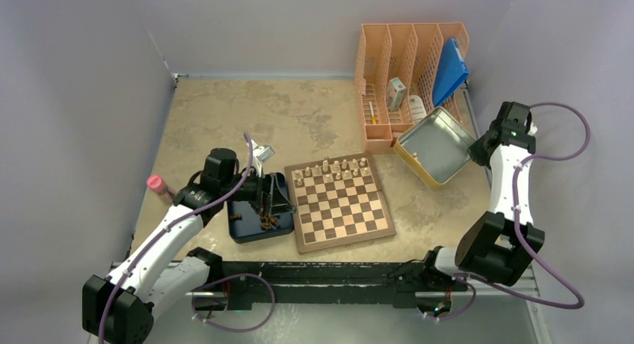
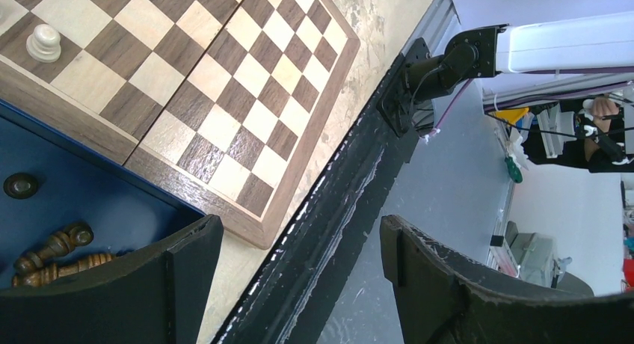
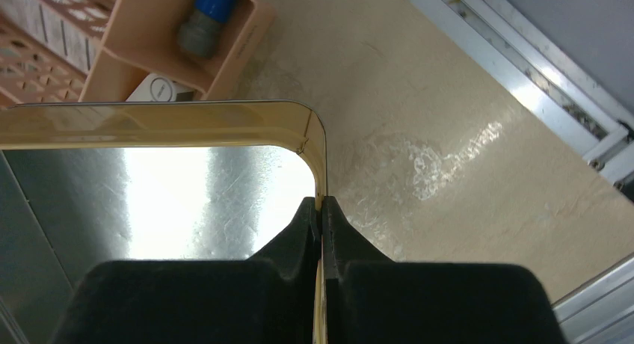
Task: Set up the chess pieces on the board
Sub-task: Adjust the storage box at the center of the board.
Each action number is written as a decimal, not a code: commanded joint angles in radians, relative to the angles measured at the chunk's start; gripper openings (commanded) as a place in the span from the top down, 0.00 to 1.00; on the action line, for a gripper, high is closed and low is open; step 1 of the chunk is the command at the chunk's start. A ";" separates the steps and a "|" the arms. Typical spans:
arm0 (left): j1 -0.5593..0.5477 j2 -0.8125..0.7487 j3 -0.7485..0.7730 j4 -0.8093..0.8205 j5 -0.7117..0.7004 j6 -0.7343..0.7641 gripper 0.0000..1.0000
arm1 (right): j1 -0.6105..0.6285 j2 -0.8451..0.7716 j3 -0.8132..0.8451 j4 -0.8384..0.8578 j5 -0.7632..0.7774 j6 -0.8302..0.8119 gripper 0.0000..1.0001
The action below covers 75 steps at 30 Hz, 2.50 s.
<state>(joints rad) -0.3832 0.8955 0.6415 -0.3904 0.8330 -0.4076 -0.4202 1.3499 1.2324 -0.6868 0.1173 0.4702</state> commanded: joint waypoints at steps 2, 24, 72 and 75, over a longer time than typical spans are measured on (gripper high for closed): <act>-0.008 0.001 0.030 0.008 -0.005 0.009 0.24 | -0.003 -0.075 -0.001 -0.016 0.120 0.262 1.00; -0.013 -0.005 0.040 -0.009 -0.027 0.012 0.24 | -0.027 -0.161 -0.201 -0.207 0.157 0.861 1.00; -0.013 0.039 0.063 -0.051 -0.102 0.001 0.24 | -0.038 -0.064 -0.453 -0.175 0.066 1.228 1.00; -0.013 0.037 0.061 -0.049 -0.113 0.001 0.24 | -0.038 -0.077 -0.436 -0.200 0.076 1.209 0.85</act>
<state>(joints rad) -0.3897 0.9348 0.6571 -0.4545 0.7265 -0.4084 -0.4530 1.2743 0.7811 -0.8989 0.1833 1.6863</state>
